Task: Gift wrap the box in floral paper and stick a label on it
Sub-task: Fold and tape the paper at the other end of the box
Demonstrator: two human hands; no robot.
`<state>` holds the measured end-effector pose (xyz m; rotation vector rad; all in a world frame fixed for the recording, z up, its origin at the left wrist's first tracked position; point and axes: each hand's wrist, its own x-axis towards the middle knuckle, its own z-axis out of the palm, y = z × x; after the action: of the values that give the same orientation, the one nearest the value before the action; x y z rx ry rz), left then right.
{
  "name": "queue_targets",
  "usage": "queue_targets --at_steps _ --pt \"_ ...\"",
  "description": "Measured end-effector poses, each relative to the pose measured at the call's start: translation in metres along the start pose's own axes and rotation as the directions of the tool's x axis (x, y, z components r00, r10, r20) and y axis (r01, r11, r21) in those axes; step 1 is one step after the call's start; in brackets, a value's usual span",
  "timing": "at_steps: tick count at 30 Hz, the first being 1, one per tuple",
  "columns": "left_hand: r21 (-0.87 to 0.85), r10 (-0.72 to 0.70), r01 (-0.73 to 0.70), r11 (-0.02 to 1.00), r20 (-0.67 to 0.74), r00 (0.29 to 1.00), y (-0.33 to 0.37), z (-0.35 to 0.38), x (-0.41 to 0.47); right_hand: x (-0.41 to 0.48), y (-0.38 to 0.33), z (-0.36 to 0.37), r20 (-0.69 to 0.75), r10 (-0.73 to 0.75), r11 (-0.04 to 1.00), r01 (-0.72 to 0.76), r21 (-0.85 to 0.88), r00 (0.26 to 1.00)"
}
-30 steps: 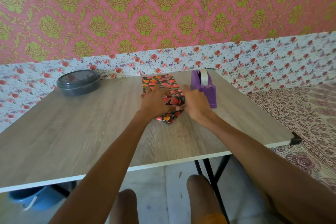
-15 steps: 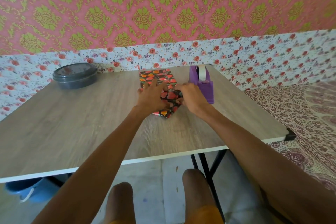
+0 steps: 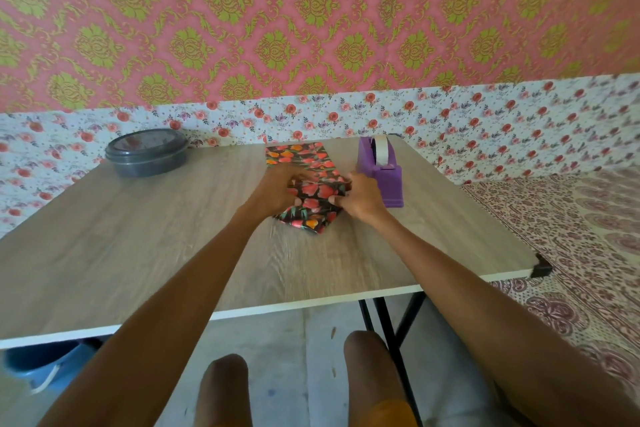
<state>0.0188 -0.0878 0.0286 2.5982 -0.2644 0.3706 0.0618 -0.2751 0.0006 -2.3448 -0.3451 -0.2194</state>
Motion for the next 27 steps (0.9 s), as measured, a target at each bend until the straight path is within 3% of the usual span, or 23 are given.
queue_targets --at_steps 2,5,9,15,21,27 --pt "-0.107 -0.042 0.03 0.994 -0.116 0.992 0.002 -0.001 -0.011 0.002 -0.005 -0.001 0.012 0.048 0.997 -0.049 0.061 0.999" --pt "-0.332 -0.185 0.095 0.939 -0.253 0.949 -0.001 0.005 -0.019 0.005 -0.018 -0.009 -0.066 0.007 0.958 0.013 0.288 0.998" --pt "-0.599 -0.386 0.162 0.784 -0.267 0.883 0.005 0.004 -0.016 0.013 -0.048 -0.024 -0.077 -0.128 0.903 0.148 0.402 0.989" --pt "-0.341 -0.255 0.148 0.928 -0.294 0.921 -0.001 -0.004 -0.013 0.013 -0.073 -0.016 -0.146 -0.209 0.915 0.246 0.321 0.967" --pt "-0.544 -0.287 0.117 0.831 -0.239 0.928 -0.011 -0.018 -0.024 0.013 -0.081 -0.008 -0.108 -0.402 0.887 0.416 0.201 0.909" --pt "-0.625 -0.41 0.128 0.77 -0.331 0.85 -0.023 -0.022 -0.038 0.013 -0.081 -0.005 0.055 -0.504 0.864 0.504 0.019 0.862"
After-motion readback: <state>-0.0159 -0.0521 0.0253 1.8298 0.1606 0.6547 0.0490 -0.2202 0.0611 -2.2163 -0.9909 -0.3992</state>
